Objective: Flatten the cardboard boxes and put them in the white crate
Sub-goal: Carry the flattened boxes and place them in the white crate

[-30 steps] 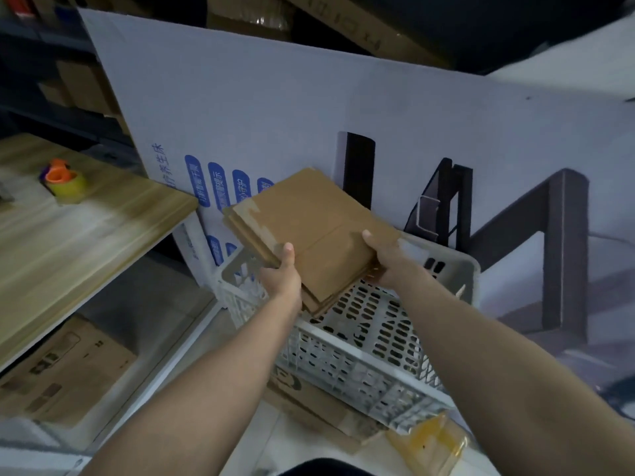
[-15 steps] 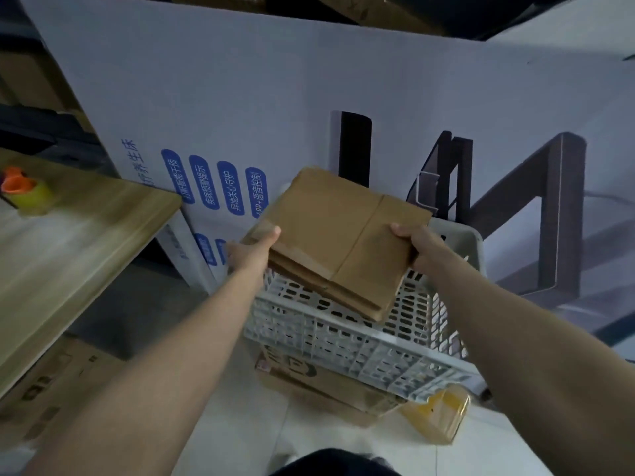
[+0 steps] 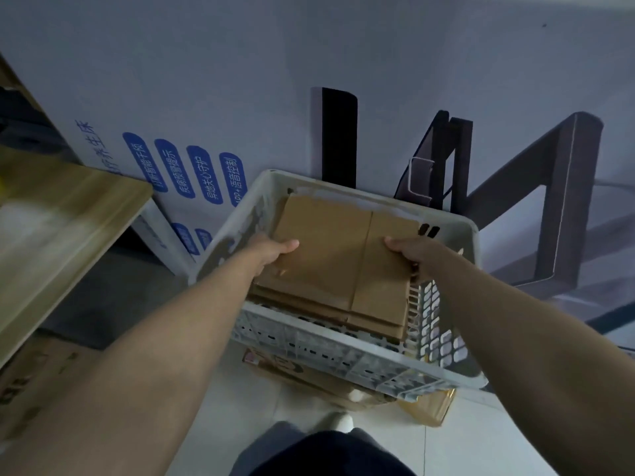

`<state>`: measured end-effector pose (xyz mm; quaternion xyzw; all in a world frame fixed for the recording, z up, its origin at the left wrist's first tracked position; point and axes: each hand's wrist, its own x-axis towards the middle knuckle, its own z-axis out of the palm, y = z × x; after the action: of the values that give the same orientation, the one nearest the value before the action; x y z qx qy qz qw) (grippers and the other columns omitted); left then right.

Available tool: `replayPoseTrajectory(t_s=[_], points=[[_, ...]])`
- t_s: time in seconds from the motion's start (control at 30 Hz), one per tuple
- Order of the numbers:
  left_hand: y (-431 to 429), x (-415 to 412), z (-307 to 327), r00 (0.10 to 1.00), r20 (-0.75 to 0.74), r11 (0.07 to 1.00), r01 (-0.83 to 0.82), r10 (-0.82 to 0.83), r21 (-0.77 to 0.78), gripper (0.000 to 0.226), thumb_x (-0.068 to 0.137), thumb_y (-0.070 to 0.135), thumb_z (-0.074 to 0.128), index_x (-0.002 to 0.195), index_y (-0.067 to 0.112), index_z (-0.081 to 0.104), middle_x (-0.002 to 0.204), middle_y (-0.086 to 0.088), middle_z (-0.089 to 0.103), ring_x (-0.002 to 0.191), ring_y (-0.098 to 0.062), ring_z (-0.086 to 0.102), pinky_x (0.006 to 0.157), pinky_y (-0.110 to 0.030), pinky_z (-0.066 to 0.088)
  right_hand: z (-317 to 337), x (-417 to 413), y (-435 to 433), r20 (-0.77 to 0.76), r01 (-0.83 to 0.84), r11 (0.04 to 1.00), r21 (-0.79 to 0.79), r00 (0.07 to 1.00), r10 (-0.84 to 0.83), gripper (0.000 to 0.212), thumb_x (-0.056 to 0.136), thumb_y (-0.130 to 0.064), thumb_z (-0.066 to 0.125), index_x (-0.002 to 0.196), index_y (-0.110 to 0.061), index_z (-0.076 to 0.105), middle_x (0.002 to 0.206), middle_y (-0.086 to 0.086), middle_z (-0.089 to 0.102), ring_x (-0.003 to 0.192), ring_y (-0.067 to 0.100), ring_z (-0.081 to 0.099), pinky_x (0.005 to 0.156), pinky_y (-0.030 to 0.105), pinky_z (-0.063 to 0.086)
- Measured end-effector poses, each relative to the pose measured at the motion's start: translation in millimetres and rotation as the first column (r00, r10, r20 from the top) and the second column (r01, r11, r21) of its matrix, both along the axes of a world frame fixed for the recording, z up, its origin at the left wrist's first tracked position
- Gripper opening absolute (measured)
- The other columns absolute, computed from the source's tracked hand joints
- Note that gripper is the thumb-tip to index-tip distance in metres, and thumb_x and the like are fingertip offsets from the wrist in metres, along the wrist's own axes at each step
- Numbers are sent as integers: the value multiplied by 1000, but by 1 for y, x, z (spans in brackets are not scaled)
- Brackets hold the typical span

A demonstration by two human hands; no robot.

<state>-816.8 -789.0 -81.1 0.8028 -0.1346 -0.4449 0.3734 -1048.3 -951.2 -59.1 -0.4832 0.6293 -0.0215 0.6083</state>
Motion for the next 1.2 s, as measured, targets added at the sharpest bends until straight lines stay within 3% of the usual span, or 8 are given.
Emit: replayPoseTrajectory(t_s=[0.17, 0.37, 0.63, 0.73, 0.83, 1.0, 1.07, 1.2], points=[[-7, 6, -39, 992, -69, 978, 114, -104, 173, 91, 78, 44, 72, 146, 7, 25, 150, -14, 34, 135, -32, 35, 107, -44, 34, -31, 9, -3, -123, -73, 987, 141, 988, 90, 45, 96, -19, 55, 136, -7, 39, 130, 15, 47, 115, 33, 48, 101, 52, 39], [-35, 26, -75, 925, -10, 828, 344, -379, 442, 86, 87, 49, 58, 147, 0, 19, 153, -17, 24, 137, -35, 30, 106, -43, 33, -85, 24, -8, -215, -66, 995, 74, 973, 80, 55, 93, -13, 59, 140, 0, 34, 138, 23, 42, 123, 39, 45, 103, 53, 39], [-66, 50, -128, 894, 34, 798, 381, -447, 467, 96, 85, 45, 64, 151, 10, 4, 157, -12, 16, 140, -32, 24, 111, -42, 29, -154, 40, -17, -259, -9, 999, 44, 966, 20, 45, 94, -17, 58, 133, 0, 42, 134, 19, 46, 120, 32, 48, 102, 42, 42], [-69, 52, -151, 899, 27, 805, 377, -437, 458, 89, 82, 42, 69, 148, 8, 20, 152, -13, 28, 137, -30, 31, 110, -41, 31, -169, 42, -22, -310, -97, 995, -7, 946, 90, 39, 94, -18, 56, 127, 2, 49, 129, 20, 53, 117, 32, 53, 94, 36, 47], [-69, 52, -170, 902, 27, 798, 367, -432, 478, 85, 81, 42, 70, 144, 2, 28, 148, -15, 36, 133, -31, 37, 107, -39, 35, -185, 42, -26, -369, -163, 983, -87, 922, 120, 37, 92, -19, 58, 120, 4, 53, 122, 22, 57, 112, 33, 55, 97, 42, 47], [-78, 52, -177, 856, 135, 742, 340, -498, 578, 87, 77, 50, 70, 141, 4, 34, 148, -18, 33, 133, -32, 37, 106, -39, 37, -189, 46, -26, -477, -343, 932, -120, 843, 249, 24, 98, -20, 45, 115, -8, 57, 123, 15, 59, 102, 21, 59, 79, 23, 44], [-79, 51, -181, 850, 192, 786, 336, -490, 519, 77, 77, 42, 74, 135, 6, 42, 140, -15, 45, 126, -30, 46, 101, -38, 42, -189, 48, -25, -547, -403, 904, -146, 794, 265, 27, 97, -21, 46, 118, -7, 55, 121, 14, 58, 111, 26, 56, 82, 28, 42], [-76, 49, -184, 827, 262, 824, 354, -497, 443, 59, 75, 35, 78, 122, 8, 55, 125, -12, 58, 112, -28, 56, 94, -39, 47, -194, 51, -22, -618, -461, 875, -151, 735, 281, 22, 92, -13, 48, 109, -4, 59, 109, 13, 63, 99, 25, 60, 65, 25, 37]])
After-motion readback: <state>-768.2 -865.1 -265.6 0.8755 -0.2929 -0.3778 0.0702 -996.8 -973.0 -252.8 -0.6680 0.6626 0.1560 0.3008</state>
